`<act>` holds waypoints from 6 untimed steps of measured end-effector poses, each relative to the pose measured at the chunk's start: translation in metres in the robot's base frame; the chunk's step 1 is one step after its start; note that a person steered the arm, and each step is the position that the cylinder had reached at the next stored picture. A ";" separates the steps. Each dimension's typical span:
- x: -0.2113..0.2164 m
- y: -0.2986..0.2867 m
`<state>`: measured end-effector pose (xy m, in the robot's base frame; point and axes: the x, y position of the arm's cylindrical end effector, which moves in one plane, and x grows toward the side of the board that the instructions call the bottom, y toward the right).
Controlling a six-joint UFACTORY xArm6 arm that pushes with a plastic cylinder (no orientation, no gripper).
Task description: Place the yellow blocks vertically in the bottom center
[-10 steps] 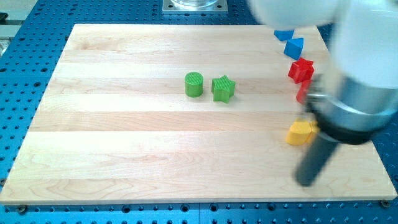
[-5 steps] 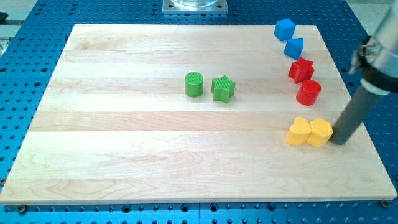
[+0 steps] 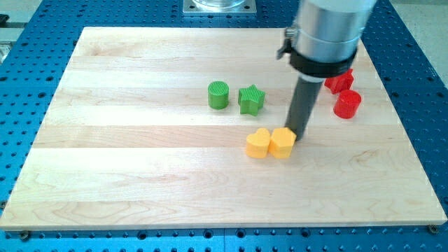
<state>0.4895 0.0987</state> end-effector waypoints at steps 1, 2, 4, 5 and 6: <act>0.043 -0.042; 0.055 -0.037; 0.100 -0.008; 0.109 -0.044; 0.101 -0.006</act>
